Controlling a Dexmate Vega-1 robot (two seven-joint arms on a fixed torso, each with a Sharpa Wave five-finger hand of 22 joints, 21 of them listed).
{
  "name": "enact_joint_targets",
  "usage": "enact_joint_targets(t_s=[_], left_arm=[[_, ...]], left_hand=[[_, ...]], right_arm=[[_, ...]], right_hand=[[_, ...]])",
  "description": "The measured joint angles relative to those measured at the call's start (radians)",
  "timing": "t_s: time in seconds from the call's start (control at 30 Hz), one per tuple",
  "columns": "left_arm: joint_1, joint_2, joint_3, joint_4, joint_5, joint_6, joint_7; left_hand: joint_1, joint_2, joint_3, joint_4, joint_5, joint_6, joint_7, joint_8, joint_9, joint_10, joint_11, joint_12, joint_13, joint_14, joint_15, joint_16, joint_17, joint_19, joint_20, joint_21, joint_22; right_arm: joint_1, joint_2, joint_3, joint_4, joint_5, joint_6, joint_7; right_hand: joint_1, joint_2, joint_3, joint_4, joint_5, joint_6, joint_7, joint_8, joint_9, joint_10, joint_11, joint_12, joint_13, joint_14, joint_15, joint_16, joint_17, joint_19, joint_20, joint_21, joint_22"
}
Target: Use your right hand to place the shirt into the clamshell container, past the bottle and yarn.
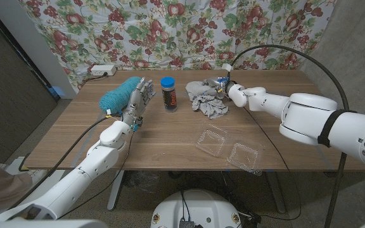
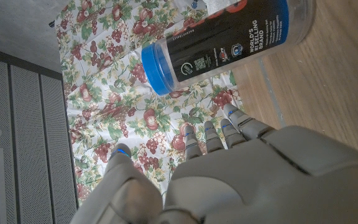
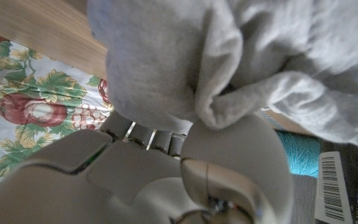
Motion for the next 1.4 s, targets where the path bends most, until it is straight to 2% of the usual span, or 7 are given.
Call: enact_joint_targets(t_s=[0.3, 0.5, 0.6, 0.77, 1.4], left_arm=[[0.009, 0.001, -0.002, -0.008, 0.0, 0.0, 0.005], [0.016, 0.003, -0.004, -0.015, 0.0, 0.0, 0.008], [0.018, 0.004, -0.004, -0.017, 0.0, 0.0, 0.01], [0.022, 0.006, -0.005, -0.021, 0.0, 0.0, 0.011], [0.007, 0.003, -0.004, -0.003, -0.002, -0.007, -0.007]], left_hand=[[0.0, 0.0, 0.0, 0.0, 0.0, 0.0, 0.0, 0.0, 0.0, 0.0, 0.0, 0.0, 0.0, 0.0, 0.0, 0.0, 0.0, 0.0, 0.0, 0.0, 0.0], [0.0, 0.0, 0.0, 0.0, 0.0, 0.0, 0.0, 0.0, 0.0, 0.0, 0.0, 0.0, 0.0, 0.0, 0.0, 0.0, 0.0, 0.0, 0.0, 0.0, 0.0], [0.0, 0.0, 0.0, 0.0, 0.0, 0.0, 0.0, 0.0, 0.0, 0.0, 0.0, 0.0, 0.0, 0.0, 0.0, 0.0, 0.0, 0.0, 0.0, 0.0, 0.0], [-0.006, 0.006, 0.0, 0.0, 0.0, 0.0, 0.0, 0.0, 0.0, 0.0, 0.0, 0.0, 0.0, 0.0, 0.0, 0.0, 0.0, 0.0, 0.0, 0.0, 0.0], [-0.005, 0.005, 0.0, 0.0, 0.0, 0.0, 0.0, 0.0, 0.0, 0.0, 0.0, 0.0, 0.0, 0.0, 0.0, 0.0, 0.0, 0.0, 0.0, 0.0, 0.0]], right_arm=[[-0.008, -0.01, 0.013, -0.004, -0.007, 0.028, -0.024], [-0.013, -0.016, 0.024, -0.007, -0.012, 0.052, -0.048], [-0.016, -0.018, 0.03, -0.007, -0.013, 0.058, -0.051], [-0.019, -0.021, 0.039, -0.009, -0.015, 0.075, -0.062], [-0.031, -0.049, 0.077, -0.033, -0.039, 0.125, -0.099]], right_hand=[[0.054, -0.012, 0.013, -0.004, 0.0, 0.02, -0.006, 0.034, 0.035, 0.035, 0.002, 0.016, 0.005, 0.053, -0.011, 0.026, -0.009, 0.031, -0.008, 0.045, 0.002], [0.078, -0.028, 0.014, -0.003, 0.0, 0.035, -0.009, 0.04, 0.037, 0.045, 0.001, 0.027, 0.001, 0.085, -0.022, 0.039, -0.014, 0.047, -0.011, 0.075, 0.002], [0.092, -0.042, 0.017, 0.0, -0.007, 0.039, -0.008, 0.041, 0.036, 0.072, 0.003, 0.037, 0.004, 0.111, -0.027, 0.056, -0.017, 0.06, -0.017, 0.098, 0.006], [0.104, -0.055, 0.017, 0.0, -0.007, 0.043, -0.011, 0.041, 0.033, 0.096, 0.017, 0.058, 0.024, 0.133, -0.041, 0.078, -0.013, 0.073, -0.016, 0.127, 0.011], [0.121, -0.071, 0.009, 0.007, -0.015, 0.052, -0.009, 0.043, 0.033, 0.128, 0.02, 0.066, 0.03, 0.172, -0.045, 0.106, -0.012, 0.078, -0.021, 0.194, 0.021]])
